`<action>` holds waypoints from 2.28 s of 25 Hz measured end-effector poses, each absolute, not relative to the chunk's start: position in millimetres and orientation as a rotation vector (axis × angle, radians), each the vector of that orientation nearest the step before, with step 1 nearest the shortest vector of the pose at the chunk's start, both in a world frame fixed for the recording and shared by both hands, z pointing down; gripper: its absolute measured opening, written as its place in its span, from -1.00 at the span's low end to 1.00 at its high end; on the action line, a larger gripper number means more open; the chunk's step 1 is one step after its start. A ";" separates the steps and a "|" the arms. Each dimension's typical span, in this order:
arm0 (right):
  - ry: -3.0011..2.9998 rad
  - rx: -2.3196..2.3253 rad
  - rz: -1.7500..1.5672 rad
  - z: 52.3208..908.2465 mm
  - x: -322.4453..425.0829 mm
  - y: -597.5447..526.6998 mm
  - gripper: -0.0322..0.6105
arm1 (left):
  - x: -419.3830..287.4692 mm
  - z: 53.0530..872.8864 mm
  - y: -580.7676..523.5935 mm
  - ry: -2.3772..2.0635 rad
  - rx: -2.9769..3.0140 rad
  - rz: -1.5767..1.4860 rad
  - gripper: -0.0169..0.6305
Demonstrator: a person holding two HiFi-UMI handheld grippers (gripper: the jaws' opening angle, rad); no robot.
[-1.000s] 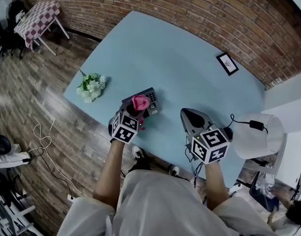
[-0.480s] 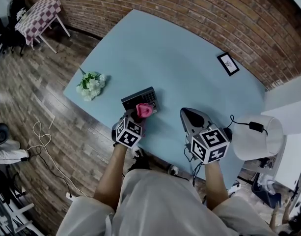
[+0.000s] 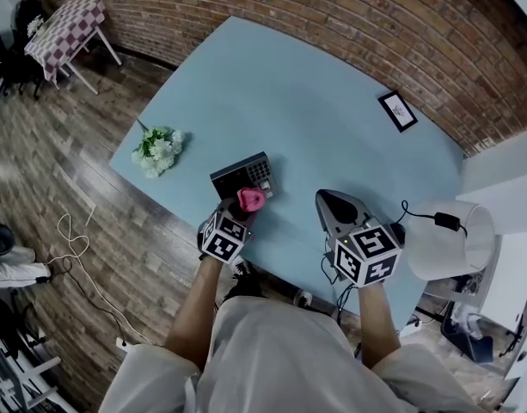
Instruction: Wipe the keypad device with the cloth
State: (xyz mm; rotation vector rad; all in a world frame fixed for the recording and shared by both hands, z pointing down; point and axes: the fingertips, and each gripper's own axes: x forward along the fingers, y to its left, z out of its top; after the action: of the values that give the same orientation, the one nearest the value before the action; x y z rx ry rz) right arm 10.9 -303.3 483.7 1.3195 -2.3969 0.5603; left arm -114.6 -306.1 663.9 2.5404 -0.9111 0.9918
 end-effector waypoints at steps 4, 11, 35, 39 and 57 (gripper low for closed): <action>-2.392 1.324 0.564 484.3 13.1 -301.6 -0.87 | -110.2 673.7 -297.4 -0.864 2.526 1.009 -0.62; -2.385 1.331 0.577 484.5 18.1 -297.7 -0.87 | -106.2 685.0 -287.5 -0.846 2.502 1.005 -0.61; -2.345 1.372 0.632 491.4 47.2 -287.6 -0.87 | -108.1 583.3 -400.9 -1.166 2.689 0.995 -0.61; -2.337 1.380 0.642 492.8 51.0 -288.8 -0.87 | -108.1 589.3 -403.0 -1.199 2.666 1.015 -0.61; -2.359 1.361 0.680 495.5 47.9 -295.4 -0.87 | -100.5 592.9 -392.5 -1.217 2.782 1.161 -0.62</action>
State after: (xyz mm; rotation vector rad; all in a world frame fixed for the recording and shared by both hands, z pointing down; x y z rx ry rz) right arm 47.9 -295.4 495.5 1.3612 -2.3595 0.6800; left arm -100.5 -392.5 592.9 2.7818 -1.2173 1.1609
